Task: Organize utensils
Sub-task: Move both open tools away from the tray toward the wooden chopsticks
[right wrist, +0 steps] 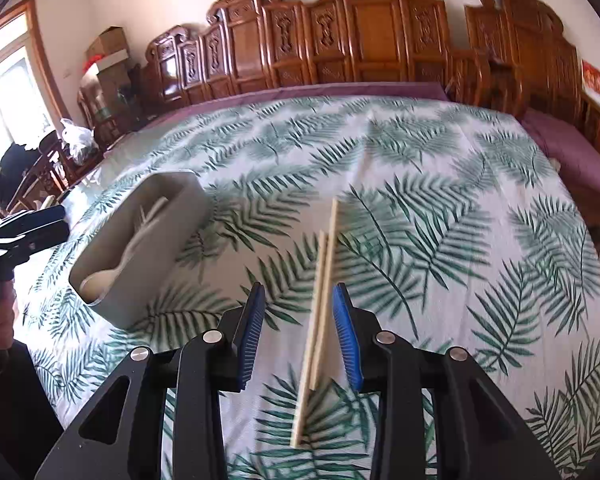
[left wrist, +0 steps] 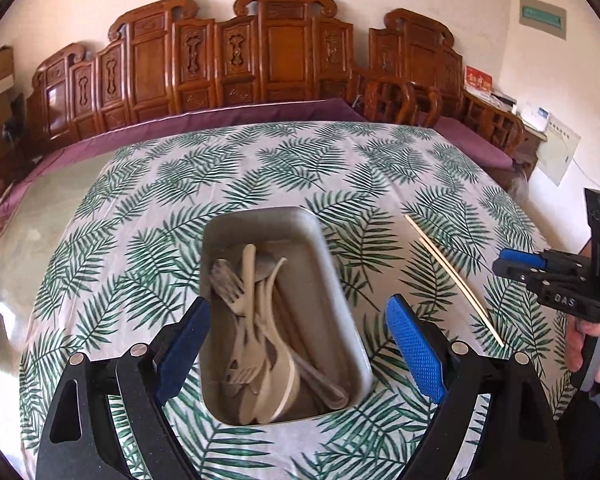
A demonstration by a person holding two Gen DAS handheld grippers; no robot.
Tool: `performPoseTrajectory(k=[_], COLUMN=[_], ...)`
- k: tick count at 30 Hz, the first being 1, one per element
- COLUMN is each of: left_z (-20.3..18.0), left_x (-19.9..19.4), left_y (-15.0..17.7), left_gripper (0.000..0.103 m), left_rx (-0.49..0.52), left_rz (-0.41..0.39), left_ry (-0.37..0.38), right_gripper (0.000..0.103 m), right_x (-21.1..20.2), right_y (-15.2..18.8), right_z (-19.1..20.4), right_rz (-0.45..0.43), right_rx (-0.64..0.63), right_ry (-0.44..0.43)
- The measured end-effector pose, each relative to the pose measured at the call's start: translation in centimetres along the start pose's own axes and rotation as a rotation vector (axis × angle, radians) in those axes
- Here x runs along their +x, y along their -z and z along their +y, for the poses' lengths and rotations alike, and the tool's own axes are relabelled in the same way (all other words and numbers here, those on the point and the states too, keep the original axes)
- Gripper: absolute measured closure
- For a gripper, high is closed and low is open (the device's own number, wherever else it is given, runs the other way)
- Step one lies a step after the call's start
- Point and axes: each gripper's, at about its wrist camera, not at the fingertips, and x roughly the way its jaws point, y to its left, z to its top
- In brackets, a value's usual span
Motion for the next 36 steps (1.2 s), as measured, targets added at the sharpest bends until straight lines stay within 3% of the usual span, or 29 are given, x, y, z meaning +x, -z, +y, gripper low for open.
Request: performPoseTrajectory(k=[15,17,23,28,31,34,35,36], left_z=[-5.4,-6.2,-7.9,-9.1,-9.5,-9.9,-10.0,-10.2], left_x=[0.6,0.8,1.2,1.4,1.5,1.5,1.6,1.7], left_y=[0.6,0.7,0.7,0.6,0.5,0.5,0.5,0.5], left_gripper=[0.018,0.018,0.018,0.018,0.018,0.018,0.018,0.018], left_rx=[0.024,0.026,0.032,0.051,0.057,0.059,0.060,0.060], left_rz=[0.035,0.039,0.052,0.058,0.059,0.064,0.066,0.070], left_ry=[0.045,0.050,0.062,0.060,0.055,0.050,0.049,0.049], right_gripper=[0.065,0.068,0.068,0.069,0.073,0.087,0.097,0.097], right_x=[4.4,4.9,5.1,5.6,5.9,5.9,5.9,5.8], right_y=[1.4,1.5,1.6,1.5,1.1,0.9,0.9,0.9], right_z=[-1.0,-1.0,-1.0,-0.2,-0.3,-0.7,-0.8,-0.9], right_rz=[0.137,0.157,0.175,0.174,0.163,0.163,0.166,0.167], right_rx=[-0.080,-0.100,-0.096,-0.133,-0.120,-0.118,-0.120,-0.122], right_ry=[0.057,0.099,0.077,0.133,0.149,0.162,0.167,0.170])
